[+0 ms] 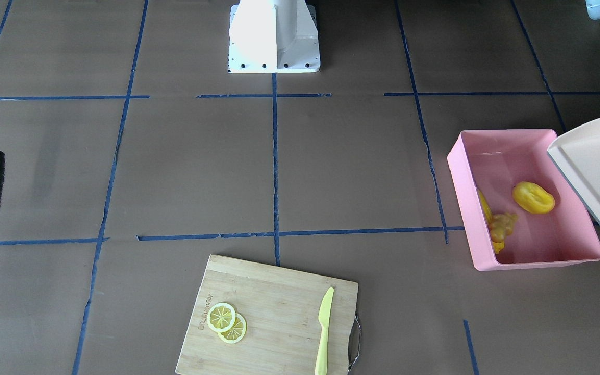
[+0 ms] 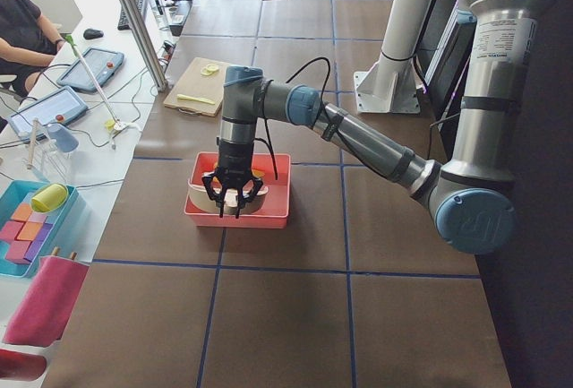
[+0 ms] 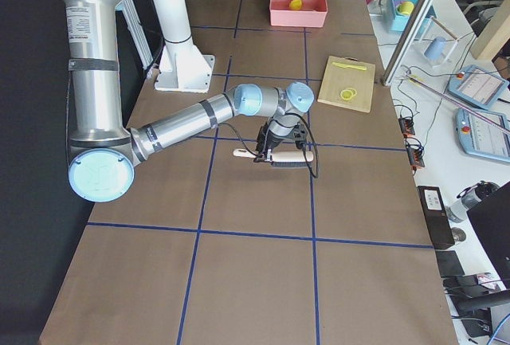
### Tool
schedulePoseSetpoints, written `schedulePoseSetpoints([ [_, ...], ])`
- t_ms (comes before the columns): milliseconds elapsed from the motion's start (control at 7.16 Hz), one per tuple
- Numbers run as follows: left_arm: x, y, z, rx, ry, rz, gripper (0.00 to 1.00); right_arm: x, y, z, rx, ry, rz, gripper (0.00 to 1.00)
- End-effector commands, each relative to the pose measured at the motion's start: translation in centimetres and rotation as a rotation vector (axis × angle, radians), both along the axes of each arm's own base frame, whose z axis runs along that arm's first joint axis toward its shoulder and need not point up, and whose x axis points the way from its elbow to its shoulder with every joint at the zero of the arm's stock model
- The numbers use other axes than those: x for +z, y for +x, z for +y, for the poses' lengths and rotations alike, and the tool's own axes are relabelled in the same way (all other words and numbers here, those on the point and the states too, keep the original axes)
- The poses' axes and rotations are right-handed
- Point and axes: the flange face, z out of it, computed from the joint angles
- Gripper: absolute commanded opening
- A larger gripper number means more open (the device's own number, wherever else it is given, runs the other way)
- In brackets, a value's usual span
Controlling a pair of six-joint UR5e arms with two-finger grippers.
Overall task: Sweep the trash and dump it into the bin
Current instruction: 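Tilt the beige dustpan over the pink bin with the left gripper to dump the vegetables, then lift the empty dustpan with the left gripper while the right lowers the brush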
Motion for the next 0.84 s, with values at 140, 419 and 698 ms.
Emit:
schedulePoseSetpoints([
  [140,-5.9,3.2,0.3,0.057,-0.076,0.379,0.00,-0.2,-0.7,0.2,0.023,-0.028,0.004,0.00],
  [419,-8.7,4.0,0.1,-0.013,-0.098,0.470,0.00,-0.1,-1.0,0.5,0.082,-0.103,0.024,0.01],
  [698,-10.8,5.1,-0.2,-0.034,-0.120,0.558,0.00,1.4,-0.8,2.0,0.098,-0.144,0.014,0.01],
])
